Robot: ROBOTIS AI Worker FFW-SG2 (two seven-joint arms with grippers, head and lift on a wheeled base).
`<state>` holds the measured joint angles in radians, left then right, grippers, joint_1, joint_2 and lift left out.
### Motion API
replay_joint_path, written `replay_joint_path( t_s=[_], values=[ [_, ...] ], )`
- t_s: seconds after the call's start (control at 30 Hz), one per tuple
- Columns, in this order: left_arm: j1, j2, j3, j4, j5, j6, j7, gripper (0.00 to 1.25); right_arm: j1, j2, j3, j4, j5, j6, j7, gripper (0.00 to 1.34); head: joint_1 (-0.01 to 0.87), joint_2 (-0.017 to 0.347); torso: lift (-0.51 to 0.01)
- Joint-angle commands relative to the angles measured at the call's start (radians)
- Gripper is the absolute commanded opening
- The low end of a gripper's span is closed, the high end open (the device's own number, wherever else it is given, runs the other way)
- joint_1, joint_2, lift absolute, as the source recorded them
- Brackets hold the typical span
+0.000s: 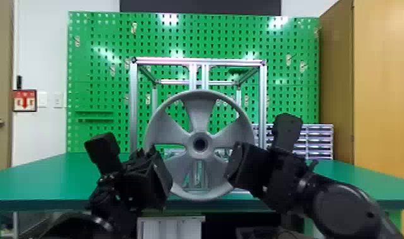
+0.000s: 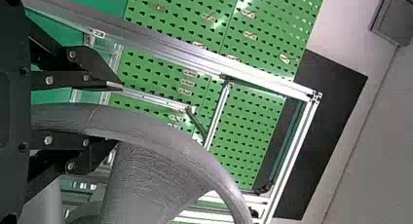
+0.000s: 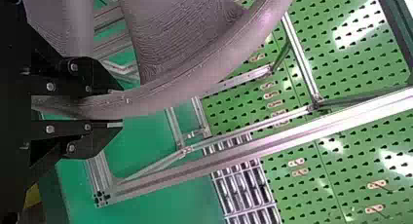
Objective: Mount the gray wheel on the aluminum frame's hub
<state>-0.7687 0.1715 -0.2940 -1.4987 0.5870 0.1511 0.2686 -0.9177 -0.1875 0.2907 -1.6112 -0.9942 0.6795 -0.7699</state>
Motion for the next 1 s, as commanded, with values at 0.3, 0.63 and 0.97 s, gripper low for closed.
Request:
replay_joint_path(
  t_s=[0.3,0.63,0.97],
  values=[
    [-0.014,0.0,0.003,0.015,-0.012,0.007,0.052,0.38,-0.013,0.0,0.002,0.027,-0.003,-0.003,0.001,0.12,-0.005,0.006,-0.499],
    [-0.04,0.0,-0.001,0.028,-0.027,0.033,0.061,0.38,-0.038,0.006,0.008,0.033,-0.001,0.031,-0.002,0.12,-0.005,0.006,-0.499],
    [-0.072,0.0,0.003,0.072,-0.041,0.065,0.069,0.39,-0.069,0.017,0.021,0.076,-0.001,0.052,-0.023,0.13,-0.005,0.006,-0.499]
  ],
)
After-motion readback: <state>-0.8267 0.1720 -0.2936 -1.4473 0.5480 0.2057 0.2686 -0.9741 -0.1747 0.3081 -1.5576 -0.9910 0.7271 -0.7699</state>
